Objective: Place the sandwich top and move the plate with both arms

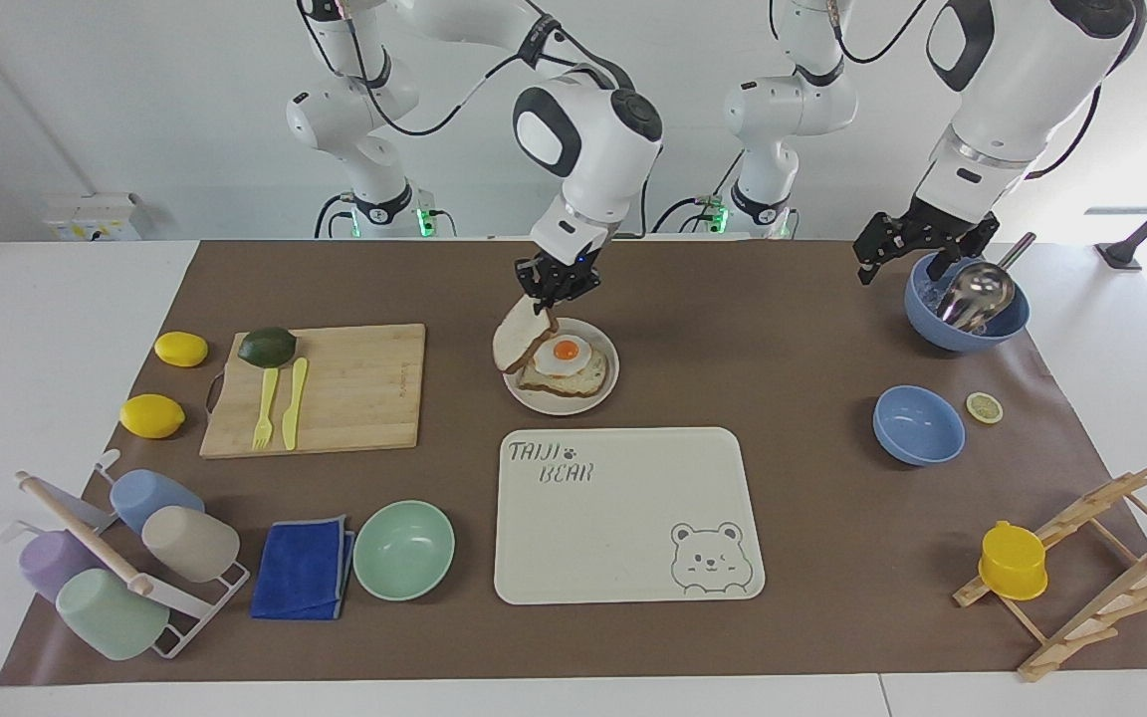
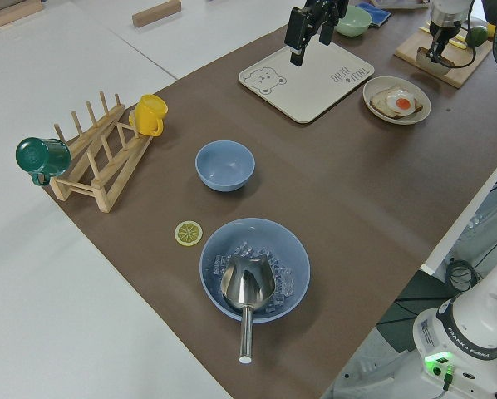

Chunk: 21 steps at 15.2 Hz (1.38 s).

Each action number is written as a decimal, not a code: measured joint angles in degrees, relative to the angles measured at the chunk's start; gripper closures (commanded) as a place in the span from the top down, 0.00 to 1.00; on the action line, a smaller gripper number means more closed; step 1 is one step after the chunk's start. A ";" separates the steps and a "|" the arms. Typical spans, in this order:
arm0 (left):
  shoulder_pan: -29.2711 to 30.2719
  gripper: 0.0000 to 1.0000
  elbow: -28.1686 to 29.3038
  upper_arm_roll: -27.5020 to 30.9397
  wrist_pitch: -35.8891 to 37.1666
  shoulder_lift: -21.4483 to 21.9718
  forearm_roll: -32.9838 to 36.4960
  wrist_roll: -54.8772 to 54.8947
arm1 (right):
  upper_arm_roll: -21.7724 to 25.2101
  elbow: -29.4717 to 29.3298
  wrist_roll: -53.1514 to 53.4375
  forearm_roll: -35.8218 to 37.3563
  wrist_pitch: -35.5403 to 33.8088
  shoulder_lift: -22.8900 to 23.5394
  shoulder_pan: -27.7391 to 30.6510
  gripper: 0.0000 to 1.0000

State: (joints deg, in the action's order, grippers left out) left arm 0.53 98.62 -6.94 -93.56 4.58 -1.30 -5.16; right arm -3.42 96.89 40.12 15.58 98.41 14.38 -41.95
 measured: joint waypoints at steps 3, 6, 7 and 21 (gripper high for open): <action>0.00 1.00 0.00 0.00 0.00 0.00 0.00 -0.01 | -0.02 -0.01 3.03 0.29 1.07 3.81 -2.94 0.00; 0.00 1.00 0.05 0.04 0.00 0.00 0.00 -0.03 | 0.10 0.06 3.30 1.65 1.48 6.00 -3.27 0.01; 0.00 1.00 0.06 0.04 0.00 0.00 0.00 -0.03 | 0.20 0.13 3.30 1.67 2.31 6.11 -3.25 0.05; -0.26 1.00 5.49 -0.44 0.92 1.93 -0.72 -0.28 | 0.58 1.27 2.91 -8.06 15.49 2.95 5.51 1.00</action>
State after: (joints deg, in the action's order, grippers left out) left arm 0.28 104.12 -7.38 -92.65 6.51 -2.02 -5.44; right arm -2.85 98.16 43.04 7.52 113.90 17.33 -36.44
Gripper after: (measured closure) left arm 0.000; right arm 0.000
